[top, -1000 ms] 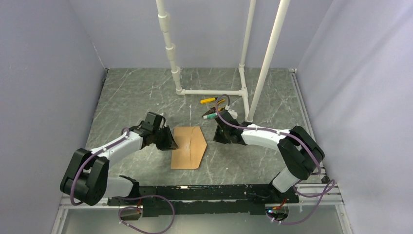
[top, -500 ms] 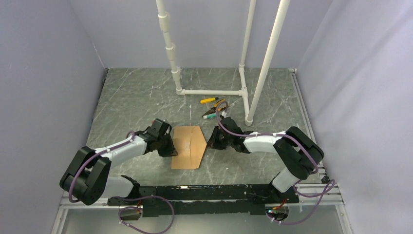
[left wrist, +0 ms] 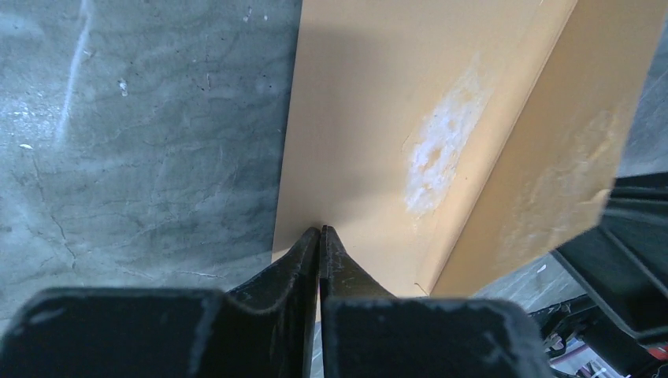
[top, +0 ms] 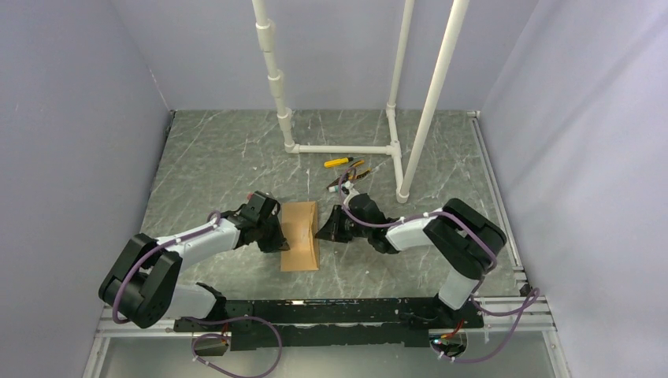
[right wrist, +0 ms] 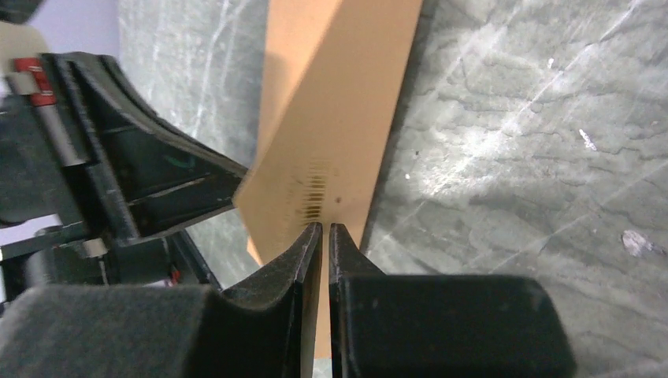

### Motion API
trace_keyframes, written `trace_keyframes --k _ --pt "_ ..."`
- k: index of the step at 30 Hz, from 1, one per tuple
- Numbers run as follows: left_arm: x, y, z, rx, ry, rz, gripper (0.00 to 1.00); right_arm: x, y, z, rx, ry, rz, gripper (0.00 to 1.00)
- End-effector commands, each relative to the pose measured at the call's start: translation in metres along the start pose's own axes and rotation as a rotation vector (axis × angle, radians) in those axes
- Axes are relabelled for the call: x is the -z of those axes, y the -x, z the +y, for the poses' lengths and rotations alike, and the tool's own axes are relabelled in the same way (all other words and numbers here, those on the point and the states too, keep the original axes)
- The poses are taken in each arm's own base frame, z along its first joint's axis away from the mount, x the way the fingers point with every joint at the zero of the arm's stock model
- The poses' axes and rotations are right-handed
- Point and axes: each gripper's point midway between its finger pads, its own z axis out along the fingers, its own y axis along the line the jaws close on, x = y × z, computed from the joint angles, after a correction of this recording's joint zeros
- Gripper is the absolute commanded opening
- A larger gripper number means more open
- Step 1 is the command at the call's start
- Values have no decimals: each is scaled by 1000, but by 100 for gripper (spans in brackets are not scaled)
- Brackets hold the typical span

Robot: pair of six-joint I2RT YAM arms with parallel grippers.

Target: Place the letter into the envelope and seal it

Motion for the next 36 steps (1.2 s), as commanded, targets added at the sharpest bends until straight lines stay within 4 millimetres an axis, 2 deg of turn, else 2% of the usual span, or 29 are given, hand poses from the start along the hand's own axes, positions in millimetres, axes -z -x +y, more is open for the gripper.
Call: trace_keyframes --k 1,19,22,28,32,36 --pt "-9 -9 26 0 89 -3 9 -17 9 20 46 65 -24 12" --pt "-5 -5 9 -14 22 -2 6 -40 -8 1 5 -54 46 11" --pt "0 1 -5 -26 -27 -12 6 -38 -12 -8 -24 -106 62 11" --pt "11 29 -58 -73 -303 -42 6 -27 -30 -38 -117 -273 120 8" --pt "16 48 -91 -101 -445 -74 7 -26 -36 -43 -149 -290 142 7" --pt "6 57 -101 -112 -479 -72 6 -27 -34 -44 -156 -302 140 0"
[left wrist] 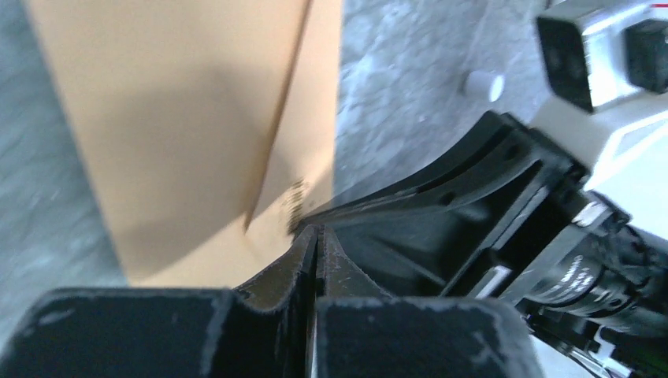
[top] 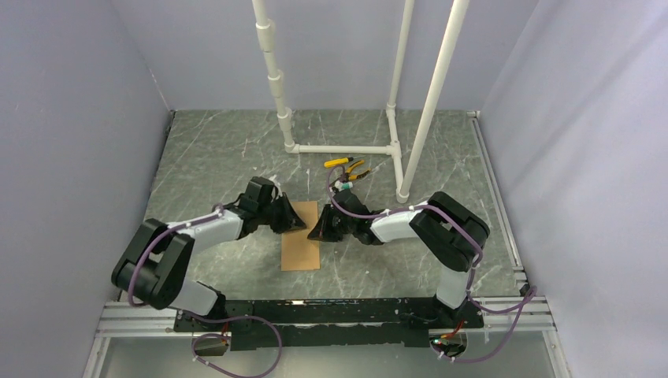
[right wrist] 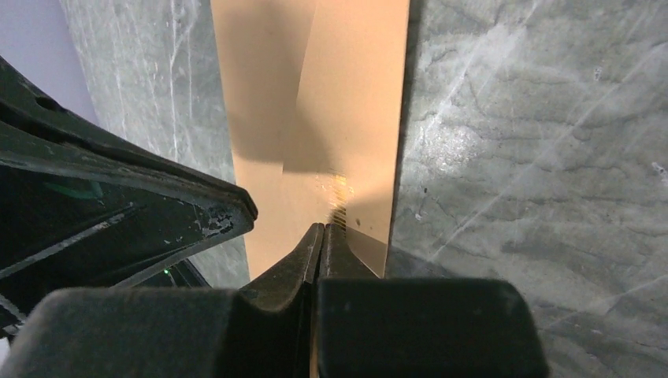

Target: Place the letter into the envelope and seal it

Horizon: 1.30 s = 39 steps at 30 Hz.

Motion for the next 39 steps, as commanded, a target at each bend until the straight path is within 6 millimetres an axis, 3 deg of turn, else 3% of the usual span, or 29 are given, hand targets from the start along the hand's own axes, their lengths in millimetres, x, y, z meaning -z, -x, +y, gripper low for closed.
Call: trace_keyframes --k 1,7,12,17,22,25,31,39 --pt "-13 23 -36 -79 -156 -24 6 2 -16 -41 -41 -164 51 0" --pt "-35 28 2 -92 -81 -31 3 1 -17 -43 -43 -155 59 0" --pt "-47 14 30 -59 -84 22 3 3 -16 -38 0 -120 54 0" --pt "-54 -18 72 31 27 77 2 7 -12 -2 111 94 32 0" --pt "-57 -47 103 114 84 115 3 -2 -2 28 158 212 24 0" --pt "-59 -58 111 154 78 122 2 -10 3 33 139 238 31 0" --pt "-61 -71 123 214 90 126 2 -20 12 25 86 230 21 0" --pt "-58 -67 128 232 126 95 2 -26 29 9 65 146 -49 0"
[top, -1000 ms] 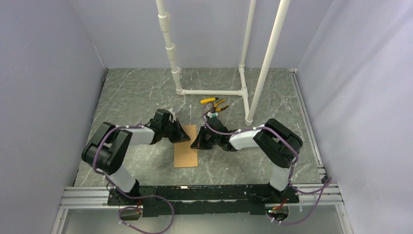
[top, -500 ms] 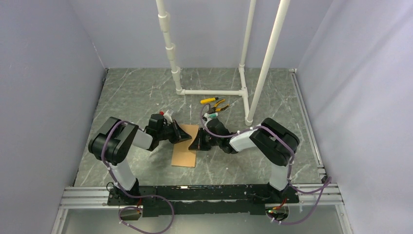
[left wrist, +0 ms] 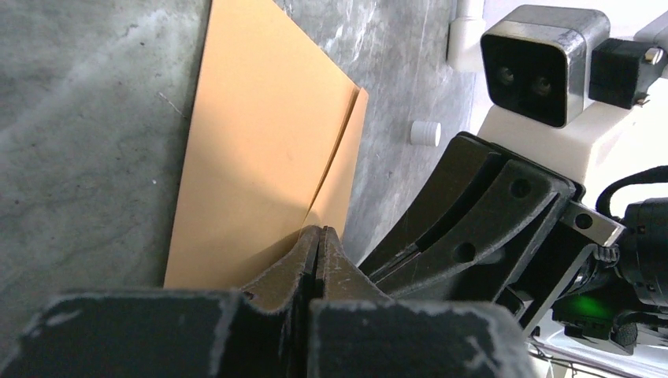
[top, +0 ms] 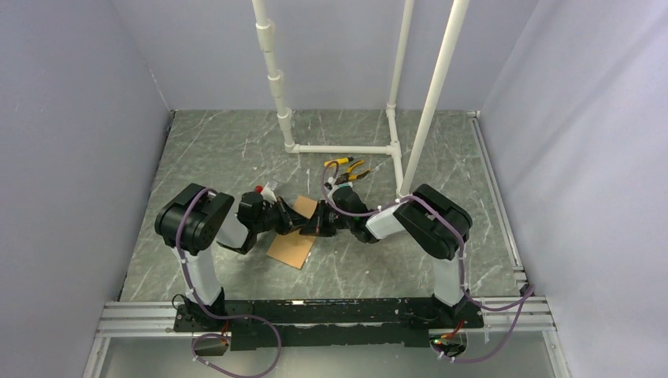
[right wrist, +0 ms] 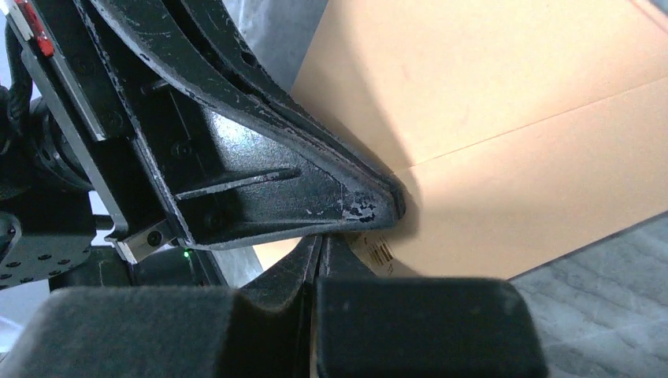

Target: Place the letter into the envelope and seal it

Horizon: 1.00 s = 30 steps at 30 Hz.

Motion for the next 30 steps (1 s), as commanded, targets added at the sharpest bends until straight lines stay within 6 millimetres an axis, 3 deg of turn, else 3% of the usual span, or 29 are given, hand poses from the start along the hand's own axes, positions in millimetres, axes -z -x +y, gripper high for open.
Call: trace_keyframes --k 1,6,11,18,22,30 --pt "36 -63 113 145 474 110 2 -3 21 -13 13 -70 -99 0" --pt "39 -55 106 134 490 93 3 0 30 -24 56 -146 -152 0" --pt "43 -43 97 115 520 81 2 2 20 -25 79 -169 -127 0" --pt "59 -21 79 73 589 30 2 28 16 -41 74 -387 -114 0" --pt "65 -14 67 47 592 20 2 33 16 -35 84 -384 -104 0" --pt "65 -3 33 -1 516 33 2 19 16 -3 188 -297 -52 0"
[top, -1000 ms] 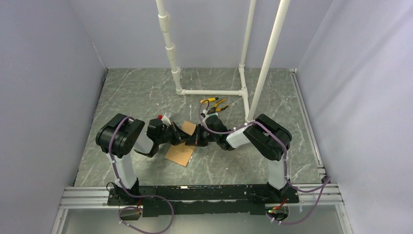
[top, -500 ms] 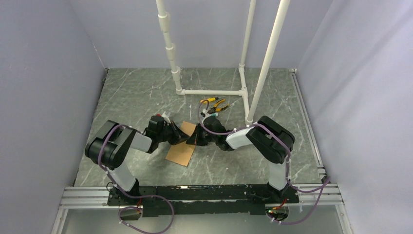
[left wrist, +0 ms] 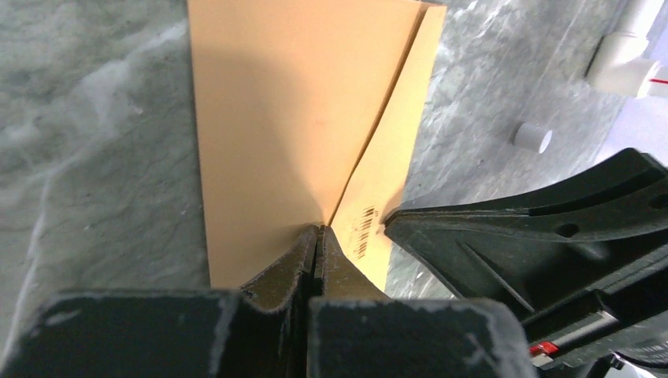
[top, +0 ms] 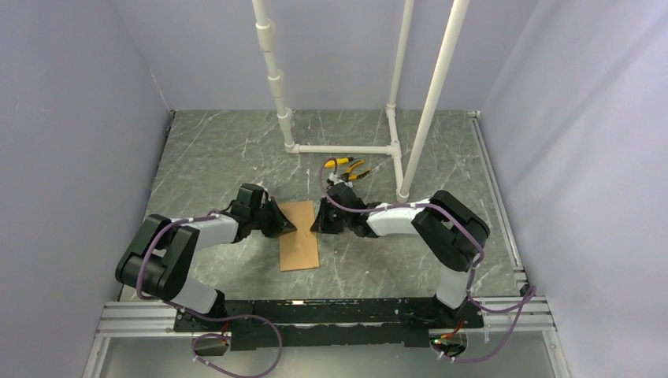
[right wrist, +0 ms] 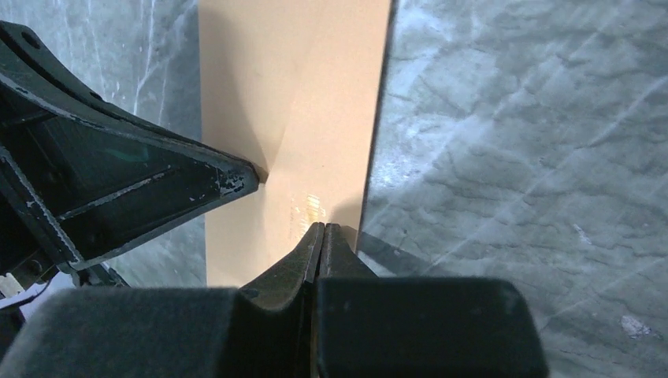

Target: Place the letter into the envelope and seal it

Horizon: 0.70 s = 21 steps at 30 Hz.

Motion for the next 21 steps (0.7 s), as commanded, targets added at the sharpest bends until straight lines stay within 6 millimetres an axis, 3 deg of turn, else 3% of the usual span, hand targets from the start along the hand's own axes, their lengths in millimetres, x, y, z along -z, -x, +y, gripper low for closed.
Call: trace_keyframes --k 1,8,11,21 --pt "16 -10 25 -28 142 47 2 0 5 18 124 -9 14 0" --pt "41 12 -18 -74 40 -31 2 7 9 36 314 -164 -28 0" --pt "49 23 -32 -85 12 -70 2 8 8 34 368 -247 -39 0" --pt "34 43 -32 -49 37 -84 3 -8 4 30 425 -303 -48 0"
